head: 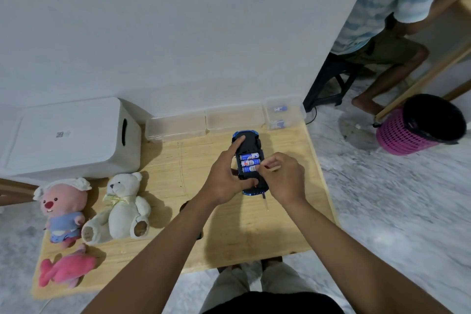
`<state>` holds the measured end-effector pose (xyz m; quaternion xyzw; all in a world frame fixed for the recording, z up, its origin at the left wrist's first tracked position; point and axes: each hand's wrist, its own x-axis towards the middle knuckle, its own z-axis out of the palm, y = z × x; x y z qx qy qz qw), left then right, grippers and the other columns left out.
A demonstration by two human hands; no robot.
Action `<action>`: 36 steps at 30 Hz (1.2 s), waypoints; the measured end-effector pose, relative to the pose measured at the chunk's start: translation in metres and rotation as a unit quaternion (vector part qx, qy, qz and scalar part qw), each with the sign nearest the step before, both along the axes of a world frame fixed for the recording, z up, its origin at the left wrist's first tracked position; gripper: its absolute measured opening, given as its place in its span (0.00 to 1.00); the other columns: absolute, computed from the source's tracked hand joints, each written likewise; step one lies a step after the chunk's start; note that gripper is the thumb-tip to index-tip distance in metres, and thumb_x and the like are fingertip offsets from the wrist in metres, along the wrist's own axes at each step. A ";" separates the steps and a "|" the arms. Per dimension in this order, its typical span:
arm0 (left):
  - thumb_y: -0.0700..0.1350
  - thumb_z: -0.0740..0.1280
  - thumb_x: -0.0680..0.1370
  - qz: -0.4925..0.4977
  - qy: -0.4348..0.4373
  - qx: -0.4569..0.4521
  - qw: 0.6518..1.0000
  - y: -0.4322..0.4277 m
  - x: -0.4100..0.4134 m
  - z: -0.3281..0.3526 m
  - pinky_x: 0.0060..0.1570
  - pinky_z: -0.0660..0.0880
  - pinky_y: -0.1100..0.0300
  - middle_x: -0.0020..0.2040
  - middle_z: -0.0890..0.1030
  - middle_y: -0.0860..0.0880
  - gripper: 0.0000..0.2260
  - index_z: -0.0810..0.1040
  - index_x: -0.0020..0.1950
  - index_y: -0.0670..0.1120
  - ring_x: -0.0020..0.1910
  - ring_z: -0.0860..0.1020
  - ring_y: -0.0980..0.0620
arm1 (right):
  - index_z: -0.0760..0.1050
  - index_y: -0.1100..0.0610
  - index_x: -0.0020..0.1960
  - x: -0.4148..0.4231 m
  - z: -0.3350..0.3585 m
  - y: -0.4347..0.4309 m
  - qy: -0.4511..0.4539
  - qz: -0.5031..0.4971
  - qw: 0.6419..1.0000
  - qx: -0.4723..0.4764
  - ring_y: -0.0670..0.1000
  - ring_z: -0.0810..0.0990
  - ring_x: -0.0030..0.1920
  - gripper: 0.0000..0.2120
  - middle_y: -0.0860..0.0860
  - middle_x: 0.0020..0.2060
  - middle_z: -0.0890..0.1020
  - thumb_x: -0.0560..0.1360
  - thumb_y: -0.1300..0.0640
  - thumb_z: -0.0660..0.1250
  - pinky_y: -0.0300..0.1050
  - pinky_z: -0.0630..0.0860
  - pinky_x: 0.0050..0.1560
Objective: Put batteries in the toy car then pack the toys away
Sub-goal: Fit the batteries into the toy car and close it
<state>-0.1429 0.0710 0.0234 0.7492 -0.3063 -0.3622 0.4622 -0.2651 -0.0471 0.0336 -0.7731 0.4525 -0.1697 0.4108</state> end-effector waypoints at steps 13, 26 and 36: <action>0.39 0.82 0.71 0.034 0.048 0.038 0.998 -0.008 -0.032 -0.032 0.54 0.78 0.68 0.74 0.72 0.53 0.47 0.61 0.81 0.63 0.66 0.76 0.60 | 0.72 0.47 0.67 -0.085 -0.060 -0.094 0.244 0.370 0.891 -0.102 0.54 0.73 0.58 0.28 0.49 0.61 0.73 0.69 0.49 0.75 0.52 0.77 0.51; 0.33 0.81 0.70 0.065 0.077 0.017 0.995 -0.001 -0.064 -0.039 0.51 0.79 0.69 0.73 0.73 0.54 0.46 0.65 0.81 0.58 0.55 0.79 0.73 | 0.73 0.48 0.59 -0.081 -0.063 -0.107 0.158 0.358 0.918 -0.062 0.53 0.78 0.51 0.23 0.47 0.51 0.77 0.67 0.46 0.76 0.49 0.78 0.47; 0.36 0.81 0.71 0.049 0.069 -0.011 0.996 -0.013 -0.073 -0.024 0.57 0.80 0.61 0.77 0.71 0.57 0.45 0.65 0.81 0.60 0.67 0.76 0.65 | 0.75 0.44 0.62 -0.053 -0.005 -0.104 0.046 0.417 0.904 -0.081 0.40 0.71 0.49 0.24 0.39 0.54 0.78 0.69 0.44 0.77 0.37 0.71 0.53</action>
